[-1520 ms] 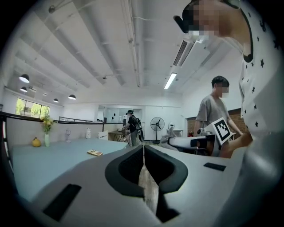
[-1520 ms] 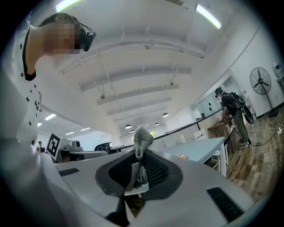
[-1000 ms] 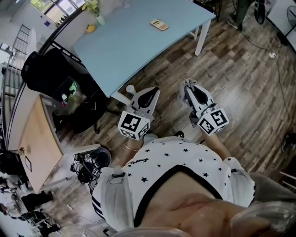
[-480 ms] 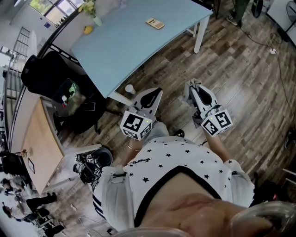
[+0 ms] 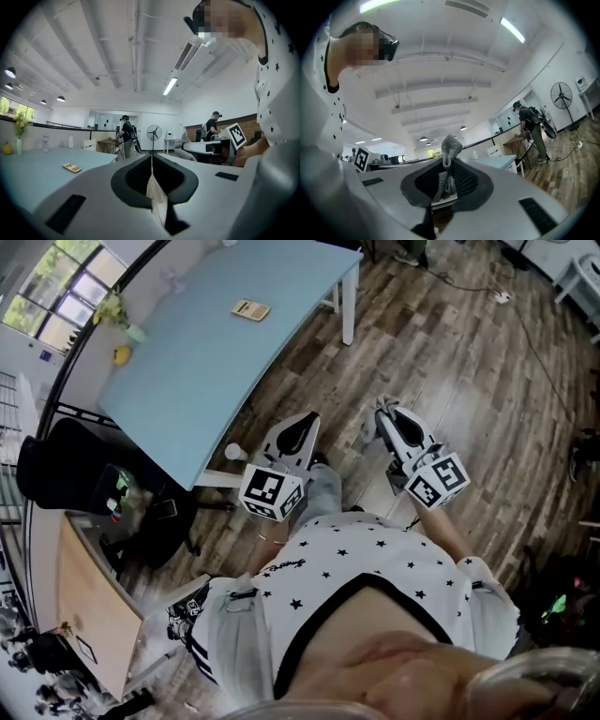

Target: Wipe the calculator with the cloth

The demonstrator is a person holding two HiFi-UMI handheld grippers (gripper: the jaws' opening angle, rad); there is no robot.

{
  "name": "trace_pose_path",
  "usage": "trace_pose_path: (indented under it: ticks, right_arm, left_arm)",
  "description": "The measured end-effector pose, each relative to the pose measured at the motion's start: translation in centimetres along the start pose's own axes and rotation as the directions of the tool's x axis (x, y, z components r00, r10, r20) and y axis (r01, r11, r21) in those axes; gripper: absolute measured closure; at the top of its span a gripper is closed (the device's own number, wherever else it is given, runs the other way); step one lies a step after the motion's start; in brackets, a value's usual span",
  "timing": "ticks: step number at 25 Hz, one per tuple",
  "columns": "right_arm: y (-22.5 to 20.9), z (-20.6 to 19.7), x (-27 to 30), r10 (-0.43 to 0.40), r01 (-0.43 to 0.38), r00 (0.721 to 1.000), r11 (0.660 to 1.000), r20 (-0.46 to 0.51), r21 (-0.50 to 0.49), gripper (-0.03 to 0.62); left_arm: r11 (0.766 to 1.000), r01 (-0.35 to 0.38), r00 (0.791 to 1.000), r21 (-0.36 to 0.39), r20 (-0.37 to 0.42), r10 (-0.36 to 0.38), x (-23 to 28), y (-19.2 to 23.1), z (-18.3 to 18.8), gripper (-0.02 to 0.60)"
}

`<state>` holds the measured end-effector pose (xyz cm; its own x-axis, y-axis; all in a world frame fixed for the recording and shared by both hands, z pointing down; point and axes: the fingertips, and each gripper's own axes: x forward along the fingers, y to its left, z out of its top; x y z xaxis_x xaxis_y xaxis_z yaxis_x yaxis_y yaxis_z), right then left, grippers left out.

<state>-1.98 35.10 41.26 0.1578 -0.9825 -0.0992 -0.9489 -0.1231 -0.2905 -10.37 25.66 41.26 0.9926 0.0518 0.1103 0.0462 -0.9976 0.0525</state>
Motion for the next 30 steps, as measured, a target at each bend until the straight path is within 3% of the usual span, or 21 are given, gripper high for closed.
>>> trace_pose_path:
  ticks: [6, 13, 30]
  right_arm:
    - [-4.0, 1.3, 2.1, -0.077, 0.077, 0.997, 0.997, 0.004, -0.023, 0.546]
    - [-7.1, 2.0, 6.7, -0.104, 0.104, 0.995, 0.994, 0.005, 0.023, 0.546]
    - [-10.7, 1.9, 16.0, -0.179, 0.179, 0.983, 0.984, -0.045, -0.006, 0.545]
  left_arm:
    - [0.997, 0.076, 0.997, 0.002, 0.025, -0.076, 4.9, 2.1, 1.1, 0.551]
    - [0.997, 0.080, 0.996, -0.001, 0.029, -0.080, 8.3, 7.0, 1.8, 0.551]
    - [0.993, 0.119, 0.993, -0.027, 0.031, -0.118, 13.7, 17.7, 1.8, 0.551]
